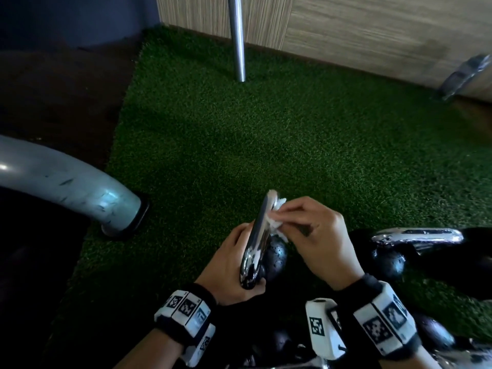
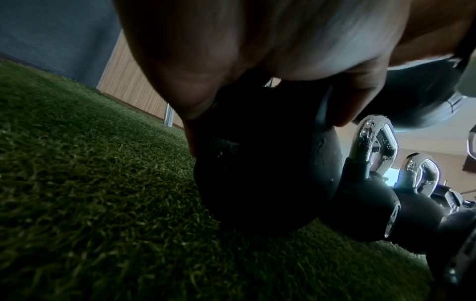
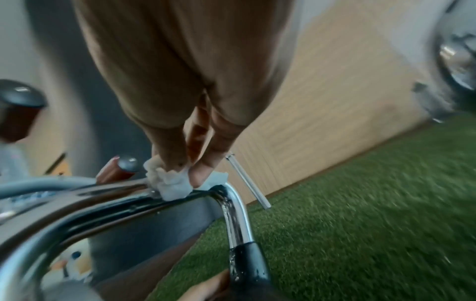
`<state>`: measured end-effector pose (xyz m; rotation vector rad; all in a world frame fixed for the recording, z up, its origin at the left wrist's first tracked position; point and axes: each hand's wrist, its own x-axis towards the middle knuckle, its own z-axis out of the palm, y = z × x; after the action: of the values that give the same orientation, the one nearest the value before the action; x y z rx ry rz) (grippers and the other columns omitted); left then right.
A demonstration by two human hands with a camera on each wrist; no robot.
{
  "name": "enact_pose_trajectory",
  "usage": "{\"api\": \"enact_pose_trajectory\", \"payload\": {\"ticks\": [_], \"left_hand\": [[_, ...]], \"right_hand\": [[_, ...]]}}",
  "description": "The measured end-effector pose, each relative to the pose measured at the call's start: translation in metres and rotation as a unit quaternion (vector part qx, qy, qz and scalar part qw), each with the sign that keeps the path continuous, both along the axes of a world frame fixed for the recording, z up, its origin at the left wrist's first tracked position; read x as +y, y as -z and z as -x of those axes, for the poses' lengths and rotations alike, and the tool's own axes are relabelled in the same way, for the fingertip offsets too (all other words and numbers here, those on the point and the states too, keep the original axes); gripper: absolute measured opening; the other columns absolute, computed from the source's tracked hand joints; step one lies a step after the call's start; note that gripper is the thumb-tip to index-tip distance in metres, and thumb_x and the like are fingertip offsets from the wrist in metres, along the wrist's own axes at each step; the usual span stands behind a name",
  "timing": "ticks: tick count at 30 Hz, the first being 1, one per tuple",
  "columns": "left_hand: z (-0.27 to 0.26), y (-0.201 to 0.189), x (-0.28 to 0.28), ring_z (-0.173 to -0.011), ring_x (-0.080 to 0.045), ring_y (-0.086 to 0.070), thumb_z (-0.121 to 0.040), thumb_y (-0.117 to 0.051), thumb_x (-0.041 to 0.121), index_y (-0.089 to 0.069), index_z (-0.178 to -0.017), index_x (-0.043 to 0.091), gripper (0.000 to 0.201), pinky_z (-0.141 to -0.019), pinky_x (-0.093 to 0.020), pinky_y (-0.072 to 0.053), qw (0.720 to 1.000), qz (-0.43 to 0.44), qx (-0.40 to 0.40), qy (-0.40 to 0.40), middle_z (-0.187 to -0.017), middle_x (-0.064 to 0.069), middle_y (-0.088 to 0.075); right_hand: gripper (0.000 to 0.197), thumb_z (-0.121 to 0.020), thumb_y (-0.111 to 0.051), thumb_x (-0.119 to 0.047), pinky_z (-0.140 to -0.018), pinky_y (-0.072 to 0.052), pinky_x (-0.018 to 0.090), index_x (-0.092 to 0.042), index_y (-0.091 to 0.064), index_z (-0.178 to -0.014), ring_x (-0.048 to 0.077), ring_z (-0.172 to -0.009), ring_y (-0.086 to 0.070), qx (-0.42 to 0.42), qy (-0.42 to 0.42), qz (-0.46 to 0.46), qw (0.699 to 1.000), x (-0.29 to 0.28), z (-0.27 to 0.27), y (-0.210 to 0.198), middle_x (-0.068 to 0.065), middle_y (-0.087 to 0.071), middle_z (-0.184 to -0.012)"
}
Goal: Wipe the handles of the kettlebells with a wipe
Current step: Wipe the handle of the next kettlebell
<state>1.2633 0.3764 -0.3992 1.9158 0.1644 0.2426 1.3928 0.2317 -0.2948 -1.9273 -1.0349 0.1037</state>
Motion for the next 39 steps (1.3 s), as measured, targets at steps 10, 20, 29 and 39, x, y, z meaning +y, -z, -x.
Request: {"api": "enact_pose_trajectory", "payload": {"ticks": [10, 20, 29, 39], "left_hand": [[0.000, 0.018, 0.002, -0.126, -0.016, -0.062, -0.070, -0.086, 0.030, -0.043, -0.145, 0.031, 0.086, -0.107, -0.050, -0.050, 0.995, 0.083, 0.034, -0.037, -0.139, -0.001, -0.059], [-0.006, 0.037, 0.011, -0.085, 0.004, -0.066, -0.074, -0.086, 0.023, -0.055, -0.100, 0.012, 0.042, -0.082, -0.018, -0.048, 0.982, 0.117, 0.139, -0.054, -0.086, 0.018, -0.070], [-0.003, 0.029, 0.020, -0.102, 0.001, -0.069, -0.083, -0.081, 0.009, -0.064, -0.117, 0.010, 0.038, -0.089, -0.015, -0.050, 0.974, 0.184, 0.127, 0.016, -0.108, 0.010, -0.076], [0.006, 0.034, 0.026, -0.110, 0.000, -0.067, -0.079, -0.086, 0.012, -0.059, -0.124, -0.001, 0.054, -0.095, -0.017, -0.050, 0.984, 0.149, 0.096, 0.001, -0.109, 0.013, -0.075]], "right_hand": [[0.016, -0.076, -0.087, -0.006, -0.075, -0.055, 0.013, -0.014, -0.084, -0.090, 0.005, -0.084, -0.074, 0.057, -0.117, 0.036, 0.991, 0.007, 0.006, -0.020, -0.009, -0.076, -0.093], [0.018, -0.070, -0.090, -0.002, -0.076, -0.060, 0.022, -0.013, -0.082, -0.081, 0.006, -0.080, -0.076, 0.103, -0.158, 0.087, 0.978, 0.017, 0.015, -0.017, -0.007, -0.079, -0.086], [0.019, -0.070, -0.087, -0.002, -0.066, -0.047, 0.006, -0.016, -0.081, -0.080, -0.004, -0.071, -0.069, 0.051, -0.180, 0.181, 0.966, 0.031, 0.016, 0.005, -0.014, -0.074, -0.076], [0.011, -0.084, -0.081, -0.017, -0.068, -0.049, 0.008, -0.021, -0.081, -0.094, -0.003, -0.076, -0.070, 0.066, -0.154, 0.285, 0.944, 0.048, 0.001, 0.016, -0.014, -0.075, -0.083]]}}
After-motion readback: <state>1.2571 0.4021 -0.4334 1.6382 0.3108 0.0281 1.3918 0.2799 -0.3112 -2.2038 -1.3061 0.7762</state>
